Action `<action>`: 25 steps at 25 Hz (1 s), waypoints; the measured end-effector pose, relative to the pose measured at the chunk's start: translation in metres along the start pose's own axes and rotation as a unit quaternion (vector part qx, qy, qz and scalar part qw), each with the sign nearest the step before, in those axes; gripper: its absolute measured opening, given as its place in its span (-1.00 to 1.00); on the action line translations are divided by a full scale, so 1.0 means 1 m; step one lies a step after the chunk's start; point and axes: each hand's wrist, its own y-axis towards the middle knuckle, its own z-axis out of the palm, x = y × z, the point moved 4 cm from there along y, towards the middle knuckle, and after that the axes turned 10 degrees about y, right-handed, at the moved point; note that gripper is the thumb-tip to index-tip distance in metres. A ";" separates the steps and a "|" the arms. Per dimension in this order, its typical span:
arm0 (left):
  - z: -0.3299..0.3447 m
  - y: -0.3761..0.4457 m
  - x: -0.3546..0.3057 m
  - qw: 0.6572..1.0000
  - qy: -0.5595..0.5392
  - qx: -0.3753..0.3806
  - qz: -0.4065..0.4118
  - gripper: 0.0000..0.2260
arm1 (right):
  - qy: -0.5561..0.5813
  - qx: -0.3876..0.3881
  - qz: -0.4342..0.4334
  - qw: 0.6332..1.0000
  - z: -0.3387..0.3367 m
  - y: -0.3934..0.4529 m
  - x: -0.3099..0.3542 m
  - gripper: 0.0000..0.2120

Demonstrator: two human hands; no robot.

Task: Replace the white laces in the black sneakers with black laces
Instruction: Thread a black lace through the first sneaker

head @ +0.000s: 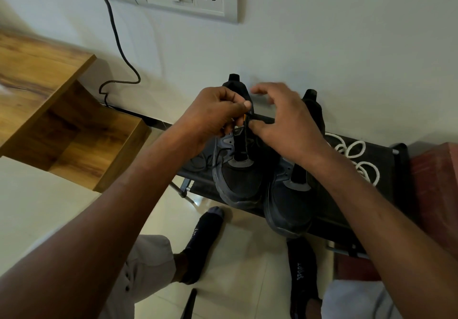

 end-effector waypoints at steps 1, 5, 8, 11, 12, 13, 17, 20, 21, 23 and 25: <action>0.000 0.000 0.000 1.000 -0.001 0.001 0.003 -0.81 | 0.094 0.017 0.019 0.995 0.004 0.002 0.001 -0.62; -0.004 0.002 0.007 1.000 0.005 -0.009 -0.017 -0.86 | 0.102 -0.041 0.086 0.990 -0.001 0.004 -0.018 -0.92; -0.005 0.004 0.012 0.999 0.034 -0.010 -0.038 -0.90 | 0.054 -0.024 0.089 0.994 0.000 0.005 -0.021 -0.88; -0.002 0.002 0.011 0.997 0.070 0.007 -0.026 -0.92 | 0.165 0.063 0.090 0.980 0.013 0.003 -0.011 -0.73; -0.002 0.001 0.010 0.997 0.078 0.006 -0.023 -0.93 | 0.182 0.073 0.086 0.977 0.015 0.003 -0.008 -0.78; -0.003 0.001 0.009 0.997 0.079 0.003 -0.021 -0.92 | 0.177 0.069 0.085 0.978 0.015 0.002 -0.007 -0.83; -0.001 0.002 0.013 0.994 0.109 0.010 -0.013 -0.91 | 0.037 0.053 0.081 0.995 0.015 0.002 -0.014 -0.94; -0.001 0.001 0.013 0.902 0.424 -0.012 0.076 -0.74 | -0.060 0.063 0.070 0.994 0.021 0.001 -0.017 -0.92; 0.001 -0.001 0.015 0.867 0.490 0.008 0.093 -0.65 | -0.060 0.066 0.062 0.994 0.024 0.000 -0.017 -0.93; 0.003 -0.003 0.020 0.844 0.524 0.062 0.096 -0.59 | -0.056 0.064 0.043 0.995 0.030 -0.001 -0.015 -0.91; 0.001 -0.003 0.019 0.840 0.529 0.070 0.093 -0.61 | -0.068 0.054 0.030 0.996 0.033 -0.002 -0.012 -0.89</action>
